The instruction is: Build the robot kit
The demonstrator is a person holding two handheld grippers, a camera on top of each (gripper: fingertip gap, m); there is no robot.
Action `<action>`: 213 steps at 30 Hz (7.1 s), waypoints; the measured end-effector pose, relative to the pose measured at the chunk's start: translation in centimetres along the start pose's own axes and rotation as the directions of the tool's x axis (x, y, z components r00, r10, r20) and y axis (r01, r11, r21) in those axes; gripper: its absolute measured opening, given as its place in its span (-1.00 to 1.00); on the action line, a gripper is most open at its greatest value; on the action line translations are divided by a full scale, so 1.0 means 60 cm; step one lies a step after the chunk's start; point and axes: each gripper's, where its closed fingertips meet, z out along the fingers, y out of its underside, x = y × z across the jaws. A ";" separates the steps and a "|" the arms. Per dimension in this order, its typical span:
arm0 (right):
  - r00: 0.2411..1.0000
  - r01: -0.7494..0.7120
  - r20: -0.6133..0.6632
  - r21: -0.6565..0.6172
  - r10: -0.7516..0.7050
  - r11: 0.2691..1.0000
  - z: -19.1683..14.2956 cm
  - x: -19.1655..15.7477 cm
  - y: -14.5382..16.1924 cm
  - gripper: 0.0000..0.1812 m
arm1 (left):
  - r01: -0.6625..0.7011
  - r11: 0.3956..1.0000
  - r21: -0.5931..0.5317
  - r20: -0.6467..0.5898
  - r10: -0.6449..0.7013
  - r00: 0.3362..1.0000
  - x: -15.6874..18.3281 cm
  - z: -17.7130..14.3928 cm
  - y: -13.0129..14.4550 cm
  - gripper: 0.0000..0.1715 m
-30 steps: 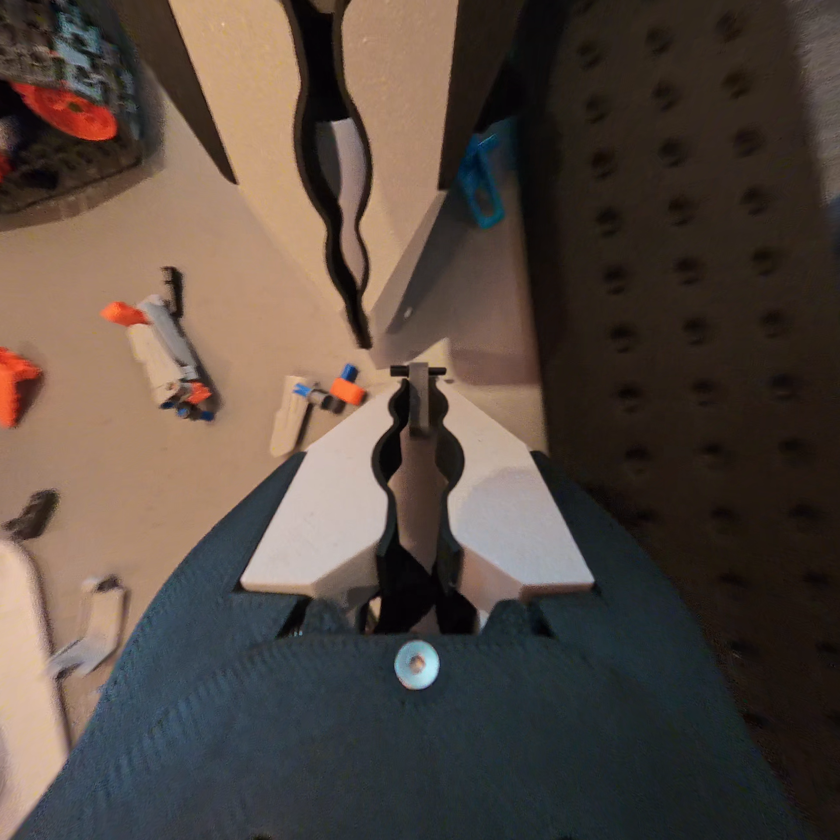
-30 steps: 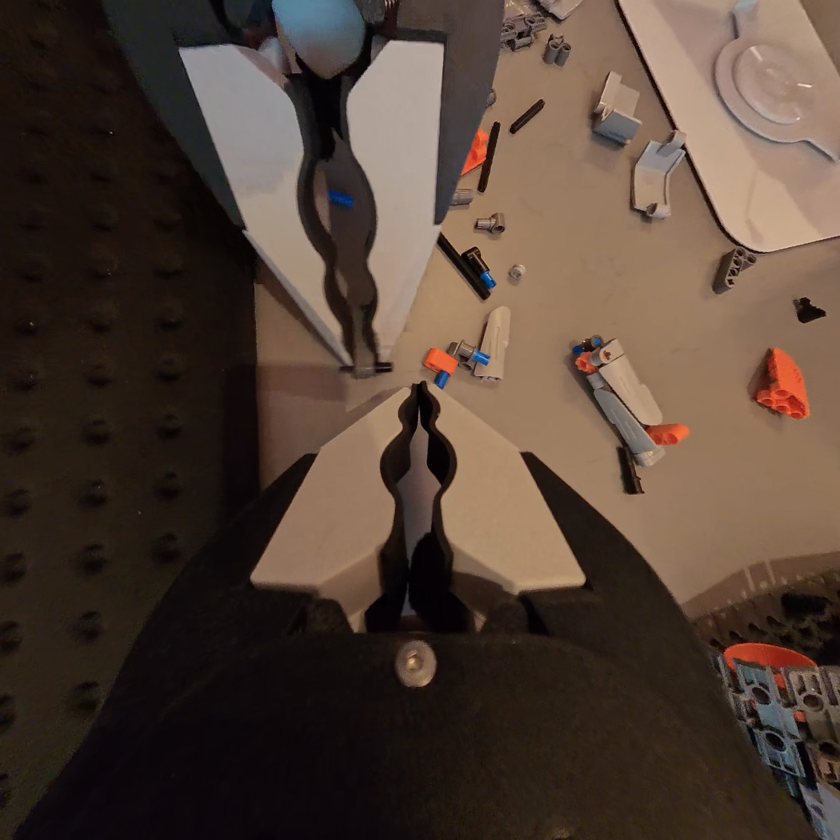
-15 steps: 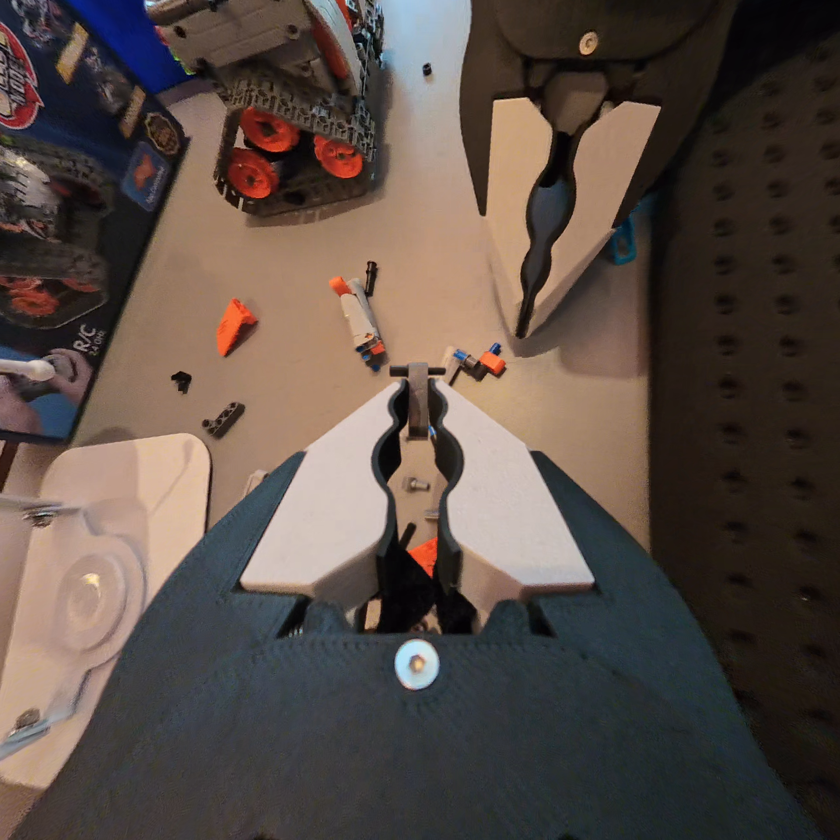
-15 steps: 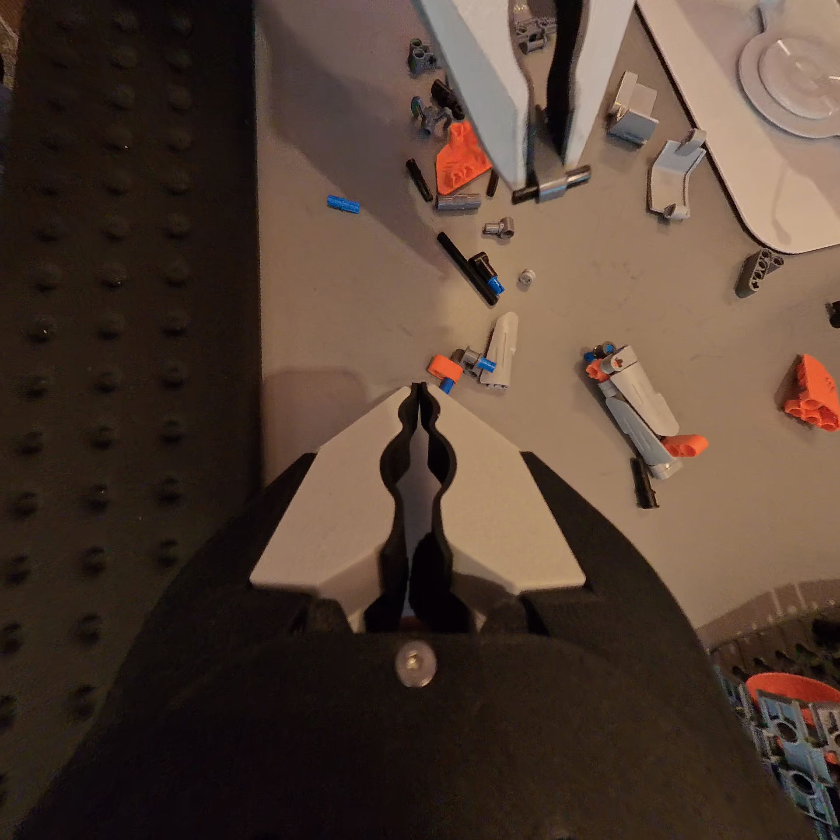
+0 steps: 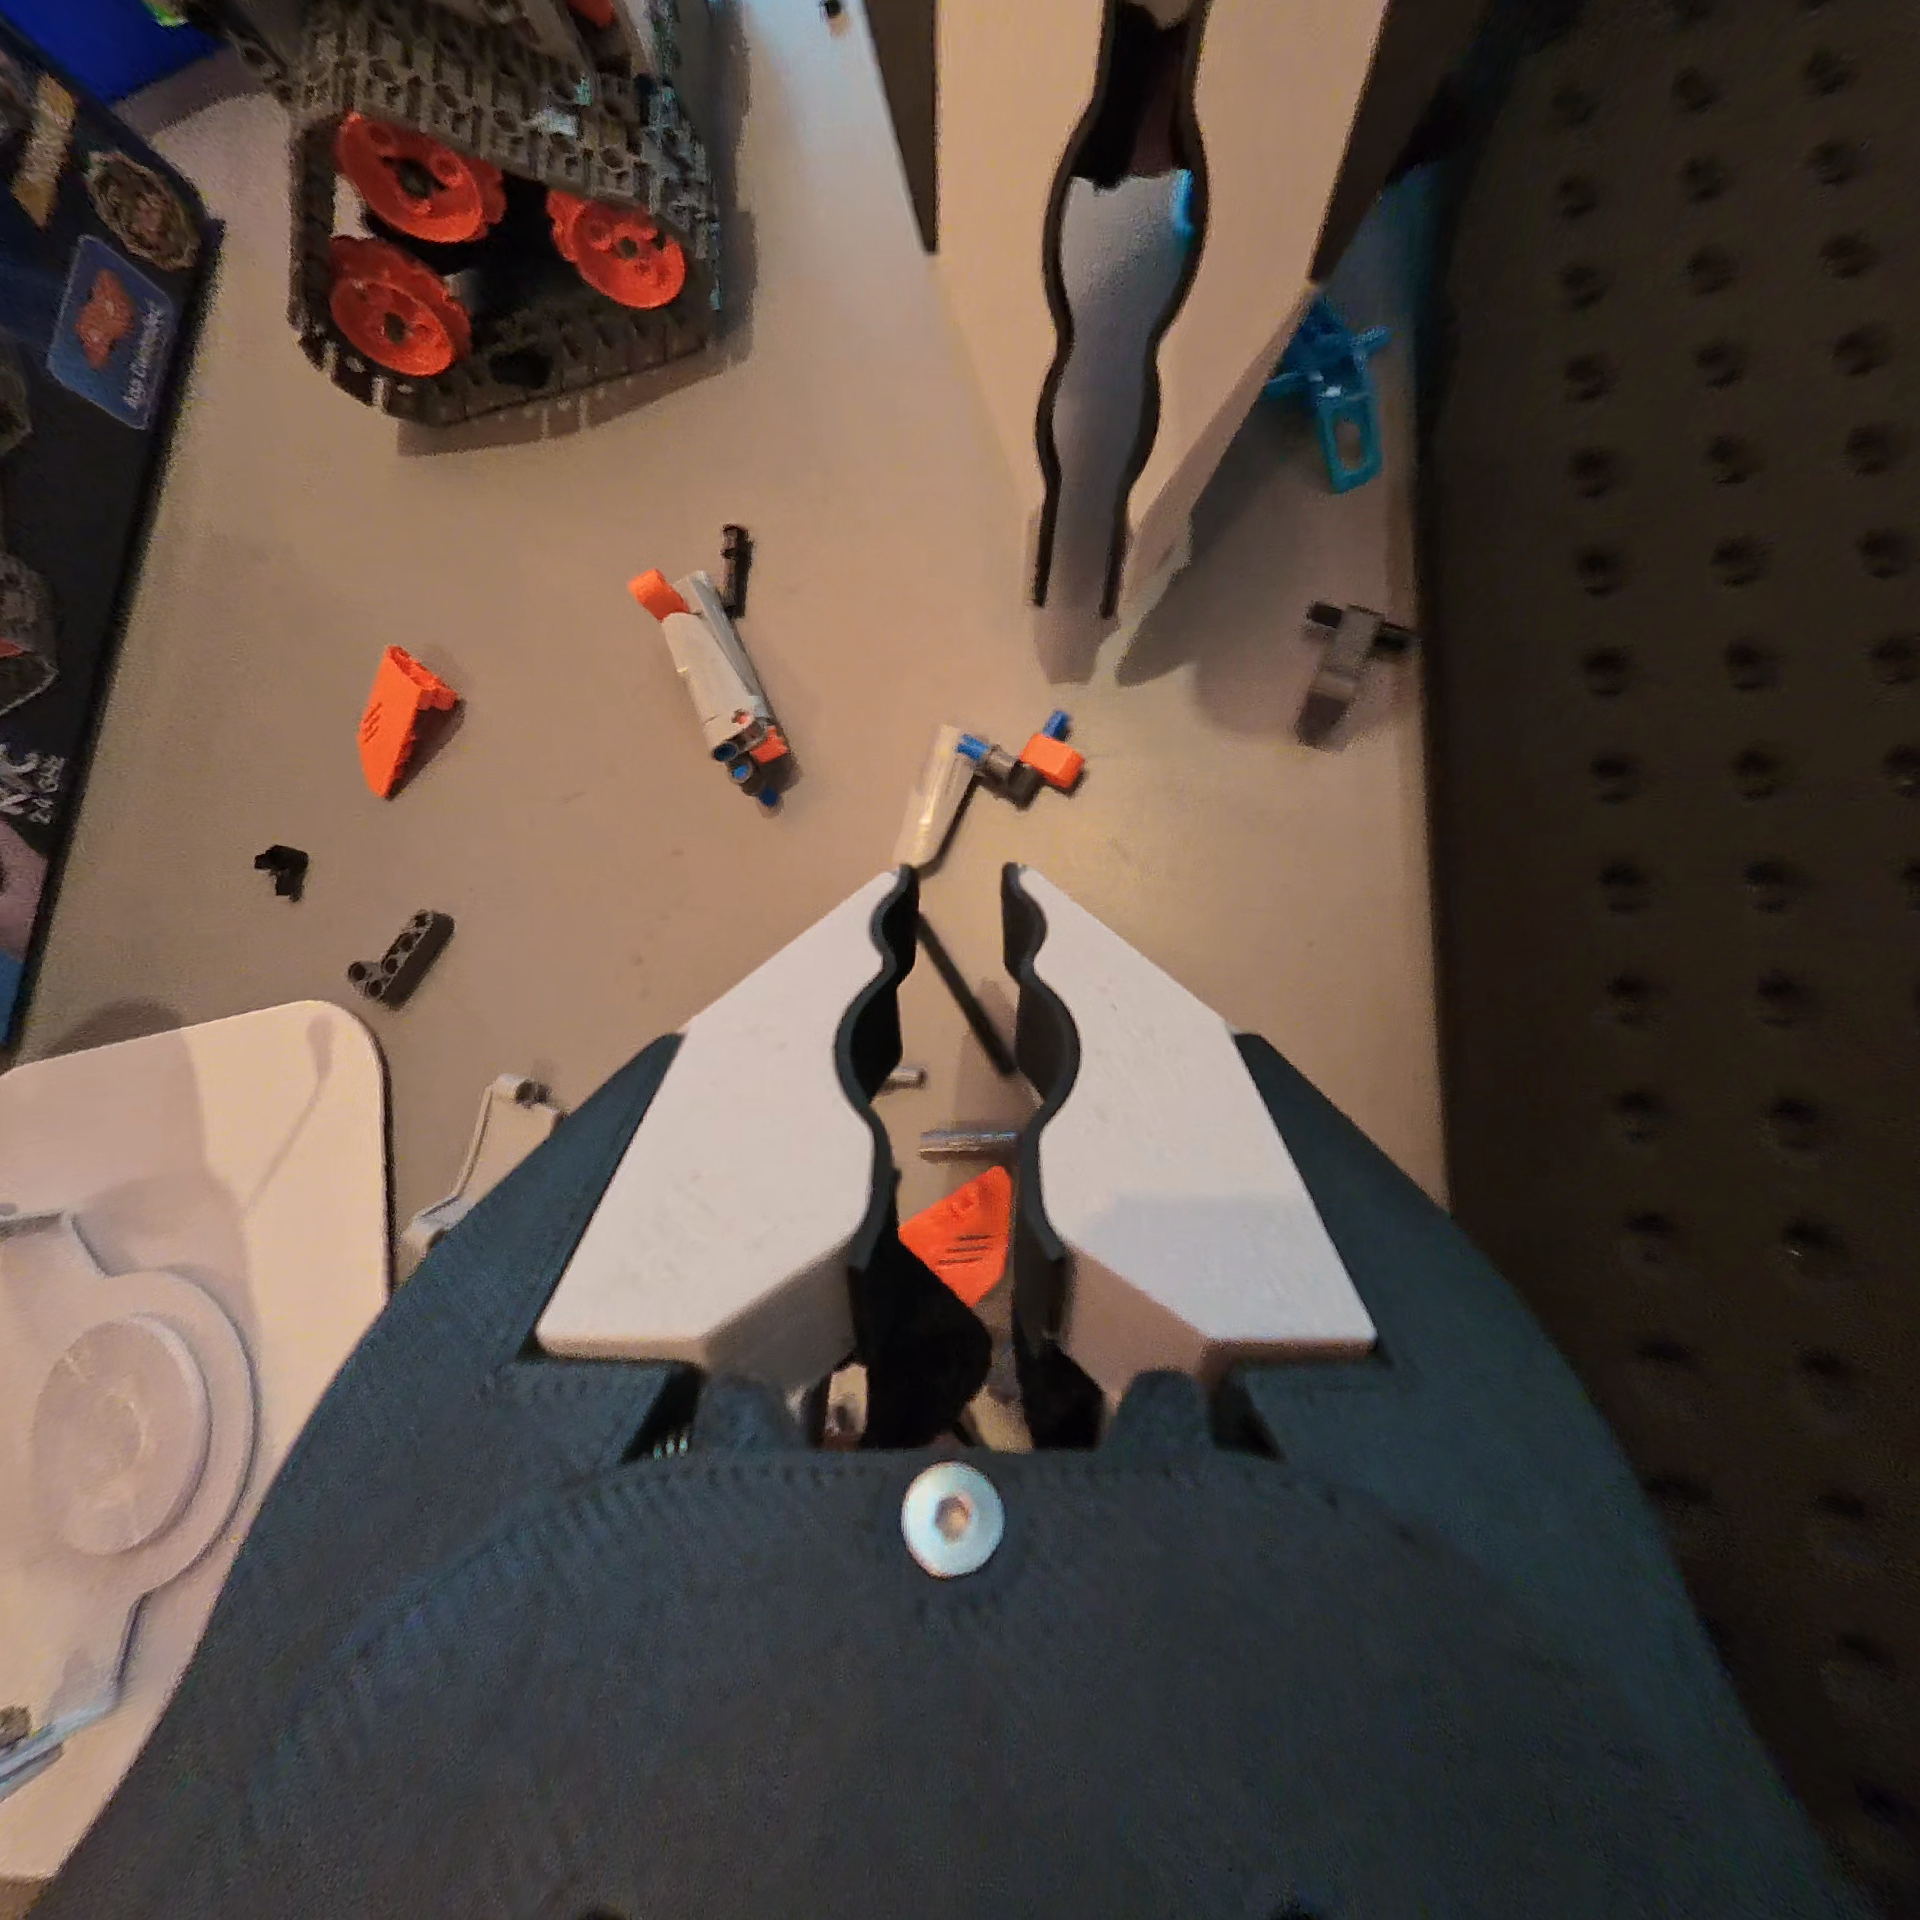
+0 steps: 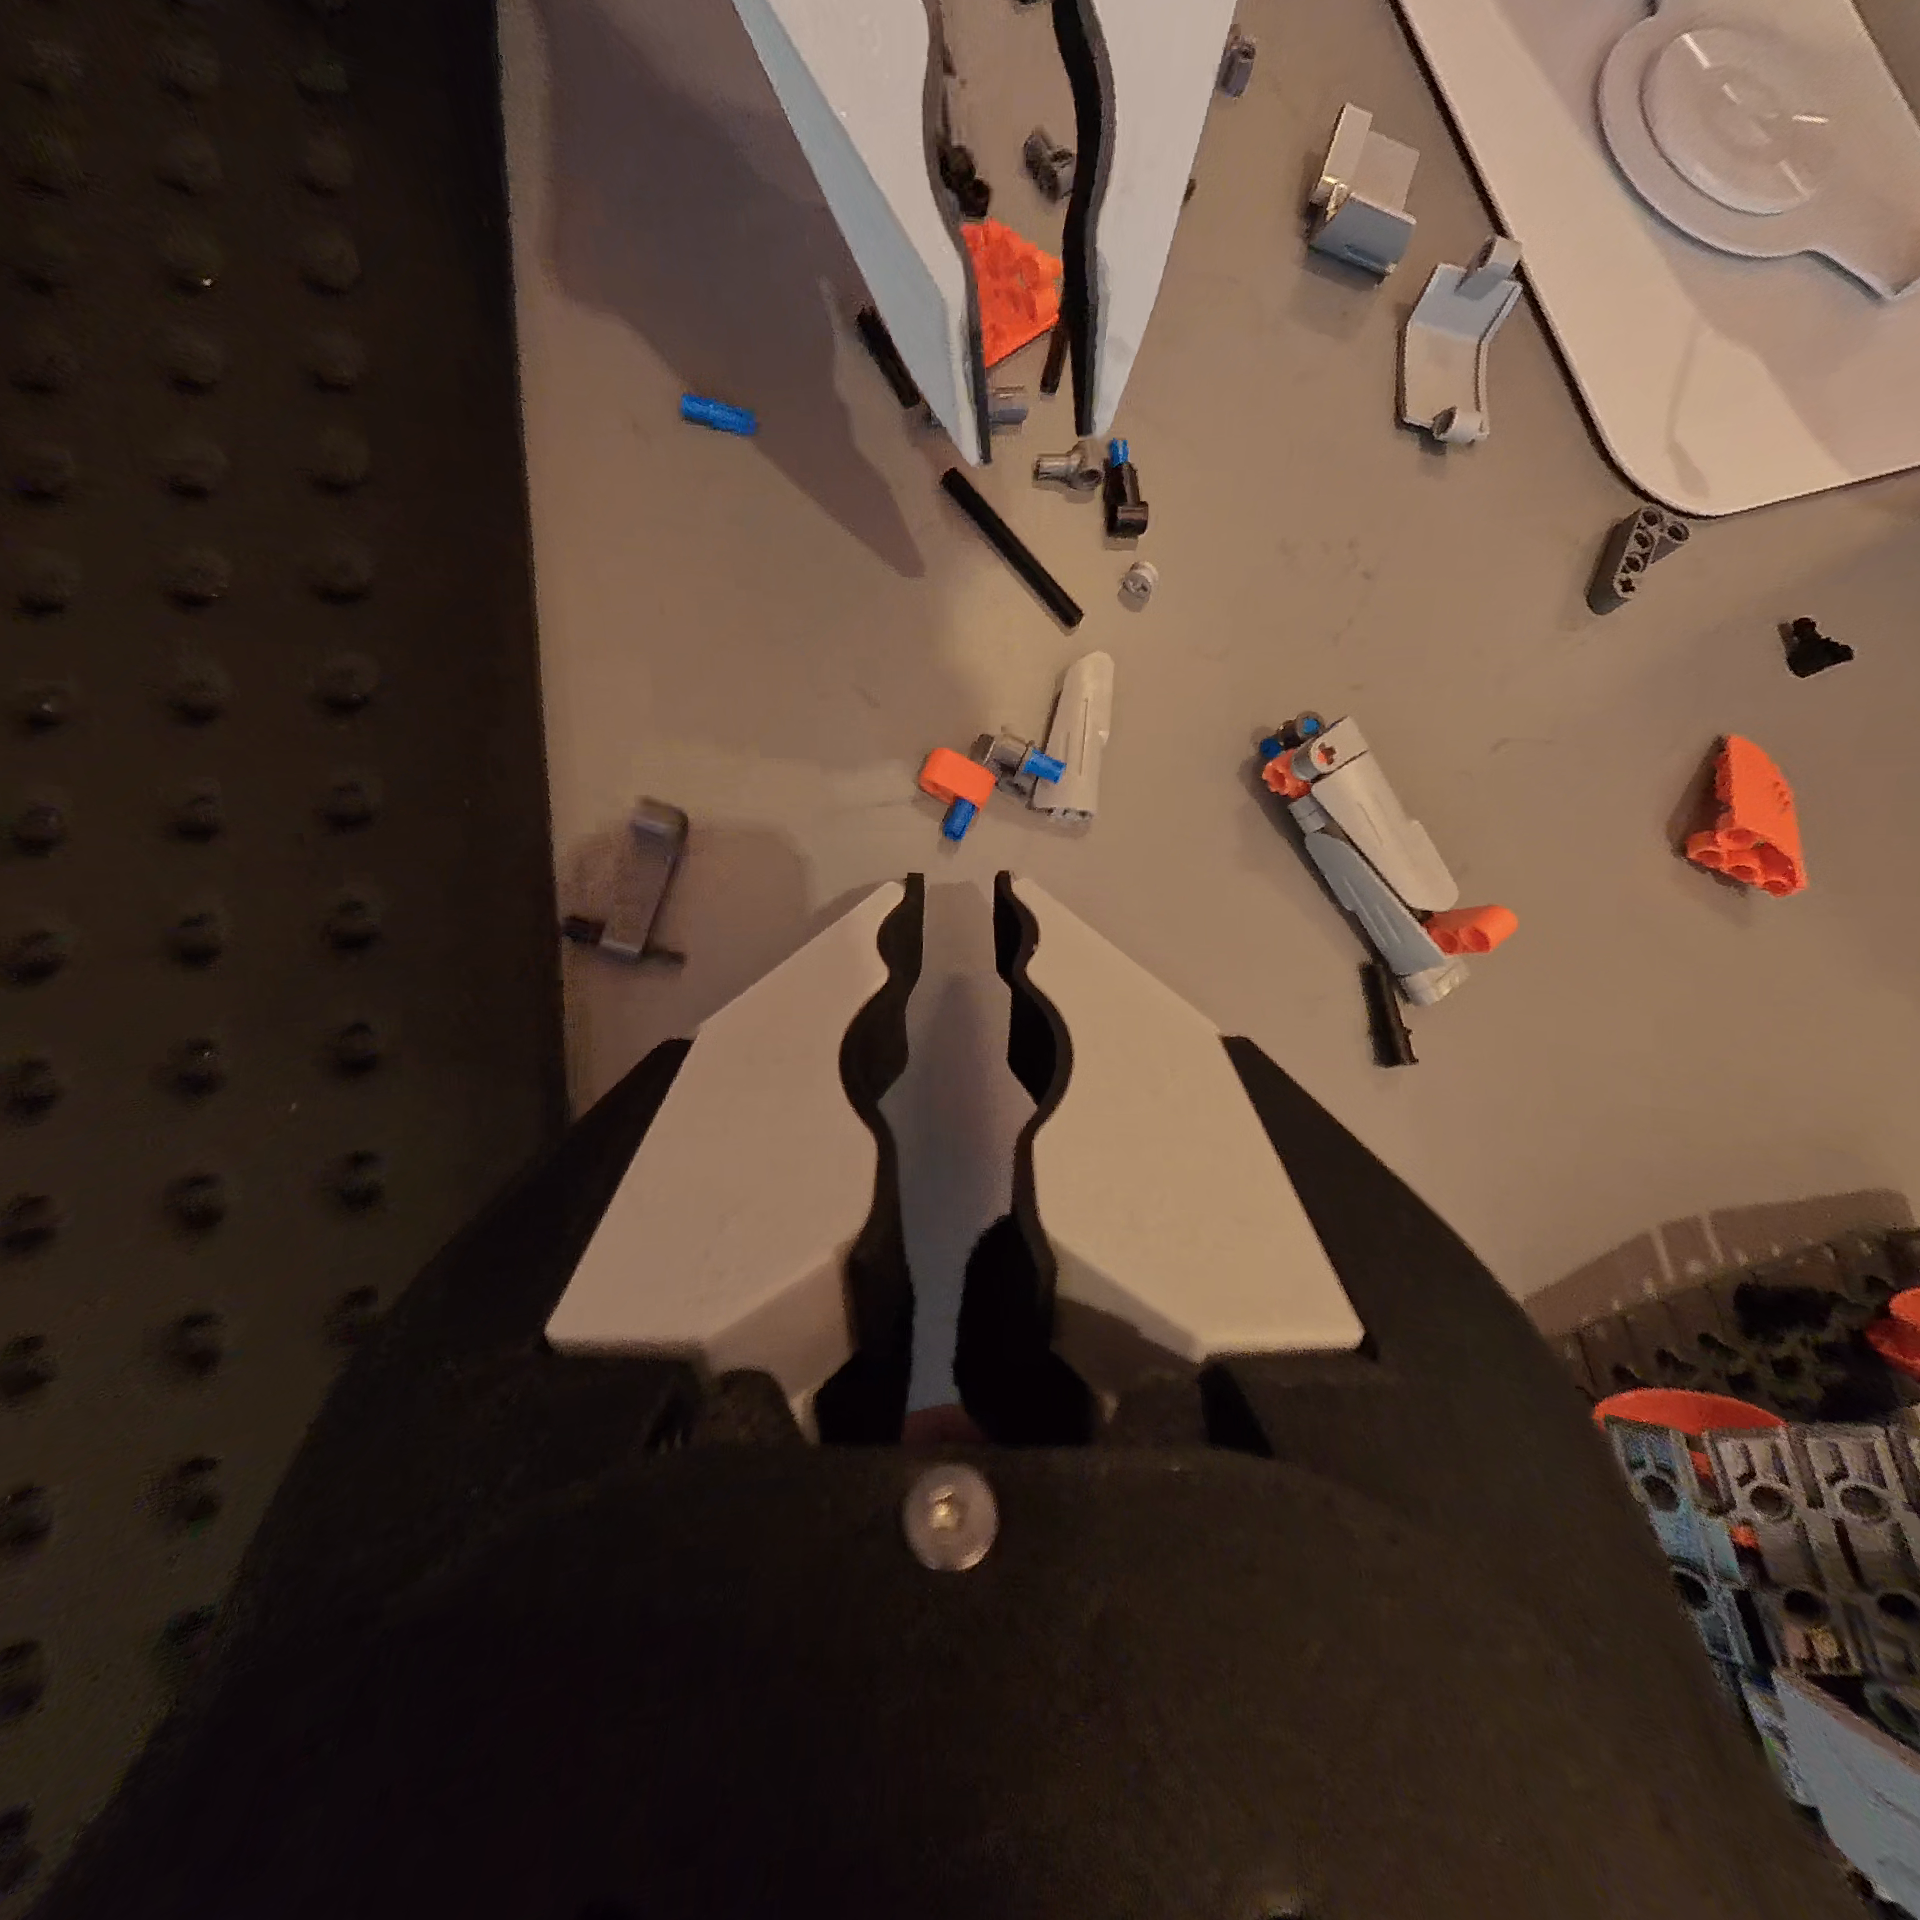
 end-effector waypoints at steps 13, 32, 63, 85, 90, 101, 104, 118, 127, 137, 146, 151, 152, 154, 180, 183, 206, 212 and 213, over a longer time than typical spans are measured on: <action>0.969 0.130 0.213 -0.011 -0.125 0.991 -0.007 -0.105 -0.003 -0.78 | -0.104 0.994 -0.044 -0.069 0.101 0.992 0.038 0.040 -0.002 -0.76; 0.997 0.053 0.061 -0.096 -0.048 0.994 0.003 -0.034 0.022 -0.90 | -0.112 0.992 -0.060 -0.095 0.106 0.990 0.041 0.083 -0.004 -0.72; 0.997 0.053 0.061 -0.131 -0.045 0.990 0.001 -0.040 0.039 -0.87 | -0.150 0.985 -0.086 -0.138 0.138 0.981 0.063 0.080 0.005 -0.70; 0.998 0.061 0.035 -0.121 -0.057 0.991 0.004 -0.028 0.036 -0.98 | -0.173 0.984 -0.048 -0.082 0.169 0.982 0.052 0.093 -0.009 -0.67; 0.998 0.055 0.040 -0.111 -0.051 0.992 0.005 -0.031 0.033 -0.98 | -0.159 0.987 -0.033 -0.061 0.157 0.986 0.052 0.093 -0.010 -0.67; 0.998 0.049 0.054 -0.098 -0.043 0.994 0.009 -0.035 0.034 -0.98 | -0.159 0.987 -0.010 -0.019 0.159 0.987 0.047 0.084 -0.017 -0.67; 0.998 0.041 0.049 -0.097 -0.037 0.994 0.009 -0.032 0.032 -0.85 | -0.144 0.988 -0.060 -0.035 0.142 0.989 0.052 0.083 -0.004 -0.66; 0.997 0.078 0.021 -0.036 -0.077 0.996 0.004 -0.025 -0.029 -0.84 | -0.036 0.993 -0.115 0.222 0.061 0.973 0.004 -0.093 0.004 -0.59; 0.981 0.192 0.026 0.038 -0.193 0.981 0.025 -0.033 -0.135 -0.82 | 0.146 0.986 -0.085 0.587 -0.069 0.807 -0.003 -0.342 0.090 -0.65; 0.952 0.262 0.119 0.158 -0.281 0.952 0.202 -0.091 -0.355 -0.73 | 0.235 0.955 0.179 0.742 -0.288 0.605 0.038 -0.428 0.181 -0.68; 0.957 0.151 0.244 0.054 -0.159 0.987 0.391 -0.128 -0.399 -0.62 | 0.231 0.912 0.340 0.728 -0.411 0.548 0.066 -0.455 0.230 -0.68; 0.966 0.147 0.211 0.035 -0.151 0.989 0.396 -0.121 -0.403 -0.86 | 0.214 0.905 0.367 0.719 -0.423 0.551 0.069 -0.459 0.239 -0.68; 0.961 0.153 0.227 0.027 -0.155 0.988 0.389 -0.121 -0.396 -0.86 | 0.203 0.905 0.375 0.715 -0.422 0.558 0.070 -0.458 0.234 -0.68; 0.958 0.161 0.236 0.032 -0.164 0.987 0.358 -0.113 -0.383 -0.86 | 0.175 0.904 0.391 0.700 -0.415 0.581 0.073 -0.452 0.217 -0.68; 0.994 0.052 0.103 -0.118 -0.039 0.992 0.024 0.002 0.018 -0.76 | -0.068 0.996 -0.055 0.004 0.068 0.998 0.055 0.072 0.007 -0.55; 0.994 0.041 0.102 -0.086 -0.032 0.995 0.012 0.005 0.017 -0.78 | -0.062 0.997 -0.041 -0.015 0.061 0.998 0.060 0.079 0.002 -0.57; 0.989 0.052 0.140 -0.069 -0.042 0.996 0.029 -0.004 0.018 -0.93 | -0.027 0.998 -0.057 0.048 0.029 0.998 0.033 0.070 0.021 -0.66; 0.982 0.069 0.181 -0.054 -0.058 0.996 0.033 -0.016 0.012 -0.93 | -0.006 0.999 -0.038 0.024 0.007 1.000 0.038 0.078 0.016 -0.76; 0.979 0.083 0.193 -0.048 -0.072 0.995 0.033 -0.019 0.011 -0.93 | -0.005 1.000 -0.031 0.021 0.006 1.000 0.039 0.079 0.014 -0.77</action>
